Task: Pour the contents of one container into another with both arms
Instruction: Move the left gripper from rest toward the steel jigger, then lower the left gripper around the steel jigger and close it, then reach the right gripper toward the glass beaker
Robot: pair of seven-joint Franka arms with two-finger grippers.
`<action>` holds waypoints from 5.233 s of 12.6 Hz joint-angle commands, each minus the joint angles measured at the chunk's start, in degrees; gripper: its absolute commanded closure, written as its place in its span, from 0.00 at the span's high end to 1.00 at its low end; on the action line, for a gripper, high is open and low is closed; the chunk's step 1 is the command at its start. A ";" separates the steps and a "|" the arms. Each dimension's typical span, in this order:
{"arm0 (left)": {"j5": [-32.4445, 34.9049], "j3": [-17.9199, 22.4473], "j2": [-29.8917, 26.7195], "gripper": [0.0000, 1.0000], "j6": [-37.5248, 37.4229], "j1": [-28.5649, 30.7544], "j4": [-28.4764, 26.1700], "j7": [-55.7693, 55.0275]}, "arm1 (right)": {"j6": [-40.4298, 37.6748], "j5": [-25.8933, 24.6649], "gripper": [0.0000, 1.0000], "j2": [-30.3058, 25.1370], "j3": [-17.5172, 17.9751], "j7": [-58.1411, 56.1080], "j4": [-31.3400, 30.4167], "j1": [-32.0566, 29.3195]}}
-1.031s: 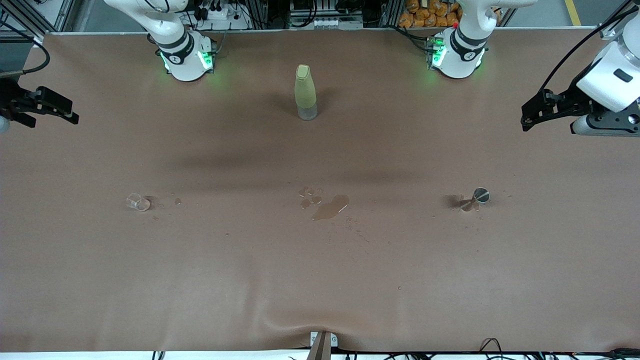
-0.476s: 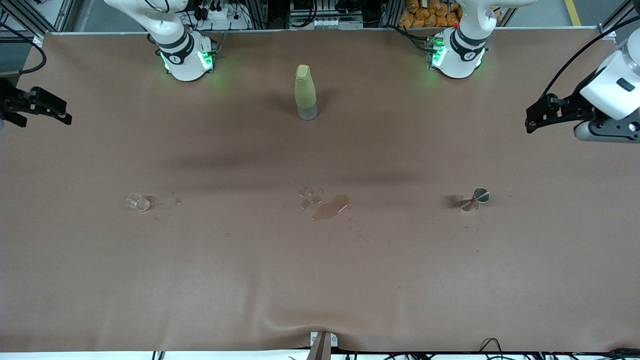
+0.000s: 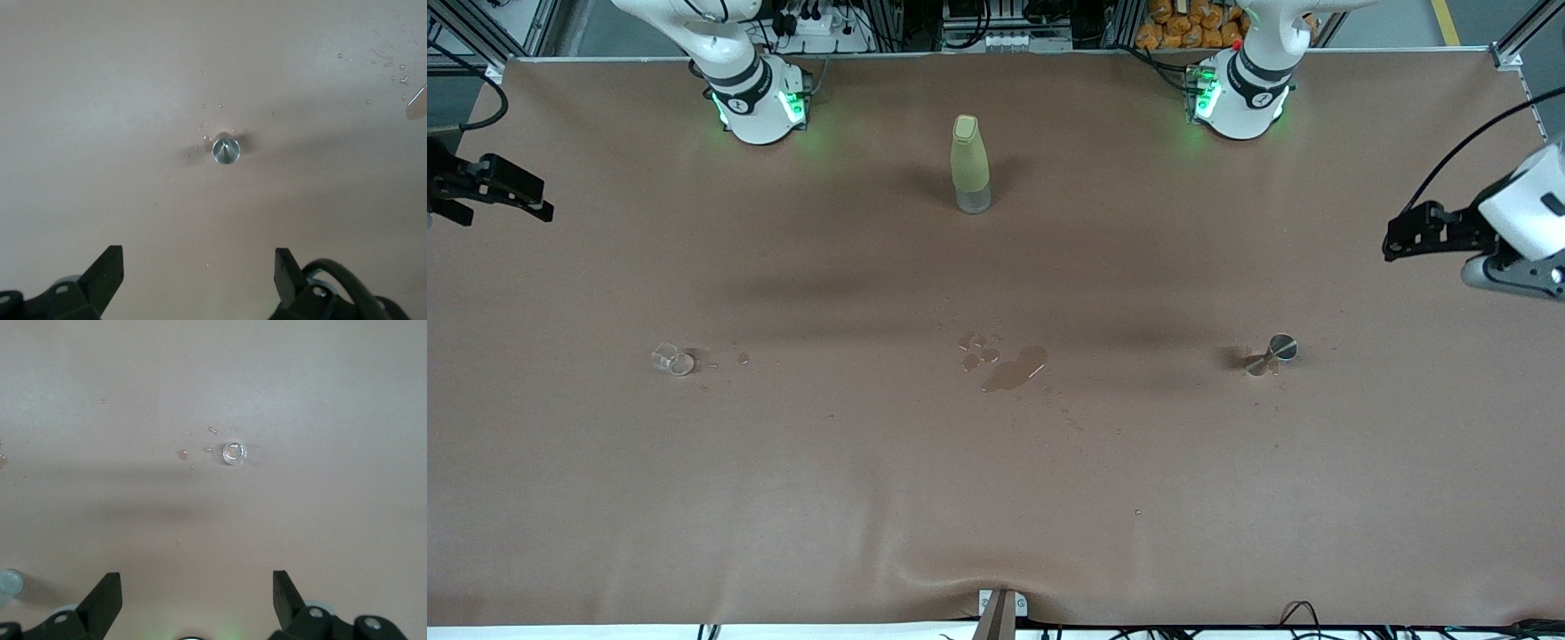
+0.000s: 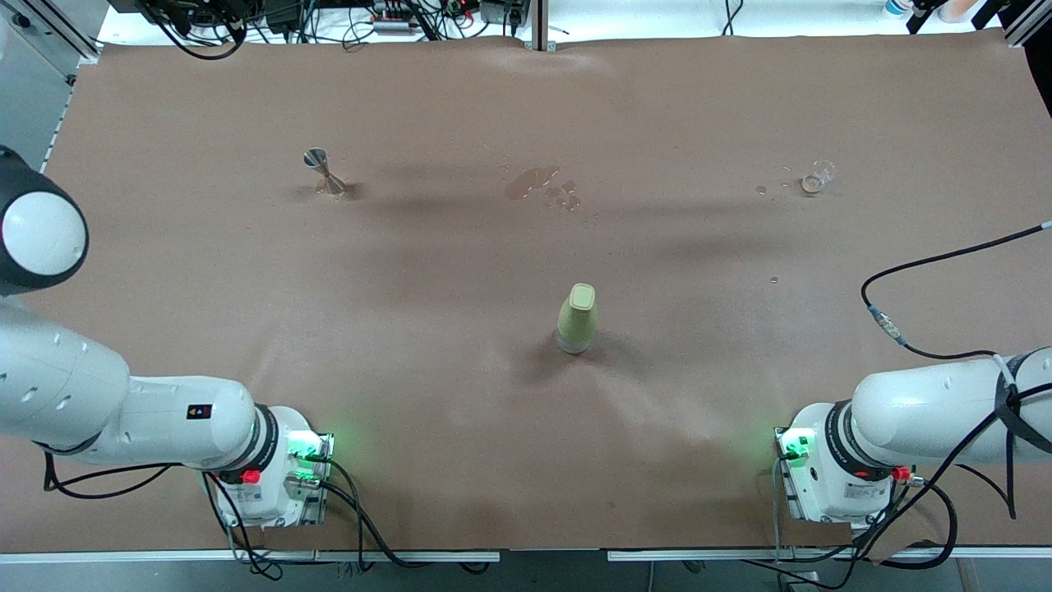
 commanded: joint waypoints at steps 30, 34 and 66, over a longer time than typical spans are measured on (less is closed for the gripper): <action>-55.07 -0.56 45.88 1.00 -5.11 27.40 0.05 112.13 | 7.90 0.26 1.00 4.06 -1.25 -93.38 0.00 -16.84; -59.81 -1.44 48.51 1.00 -5.99 26.79 -1.10 114.08 | 9.75 6.84 1.00 8.27 -7.57 -101.29 -0.17 -14.56; -64.56 -1.97 48.79 0.00 -2.14 21.70 4.60 116.11 | -3.06 64.67 1.00 49.84 -24.64 -166.43 -4.83 -13.59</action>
